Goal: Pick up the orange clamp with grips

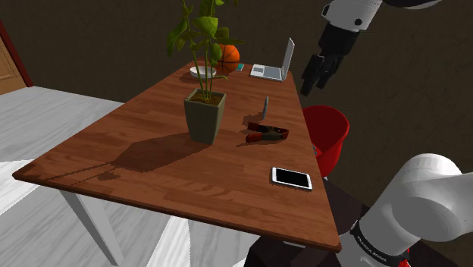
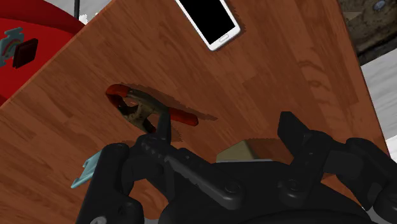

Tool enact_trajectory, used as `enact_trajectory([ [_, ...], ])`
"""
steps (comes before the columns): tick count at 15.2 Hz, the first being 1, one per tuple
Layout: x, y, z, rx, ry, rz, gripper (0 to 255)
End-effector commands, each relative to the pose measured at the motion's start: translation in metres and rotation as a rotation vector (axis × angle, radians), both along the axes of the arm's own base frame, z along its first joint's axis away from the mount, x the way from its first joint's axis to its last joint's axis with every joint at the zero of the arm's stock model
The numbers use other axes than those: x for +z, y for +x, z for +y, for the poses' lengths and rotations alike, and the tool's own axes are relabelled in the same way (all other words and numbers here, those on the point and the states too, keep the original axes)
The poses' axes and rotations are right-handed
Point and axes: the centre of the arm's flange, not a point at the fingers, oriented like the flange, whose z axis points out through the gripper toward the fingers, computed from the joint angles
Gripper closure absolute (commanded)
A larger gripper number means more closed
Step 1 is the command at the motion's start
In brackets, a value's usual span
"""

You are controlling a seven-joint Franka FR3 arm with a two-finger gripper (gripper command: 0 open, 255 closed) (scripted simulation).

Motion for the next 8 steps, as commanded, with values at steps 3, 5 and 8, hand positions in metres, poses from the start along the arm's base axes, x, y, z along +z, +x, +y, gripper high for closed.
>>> enact_trajectory([
  [3, -0.018, 0.016, -0.012, 0.009, -0.001, 0.007, 0],
  [5, -0.037, 0.031, -0.024, 0.018, -0.002, 0.014, 0],
  [8, -0.065, 0.055, -0.041, 0.031, -0.004, 0.024, 0],
])
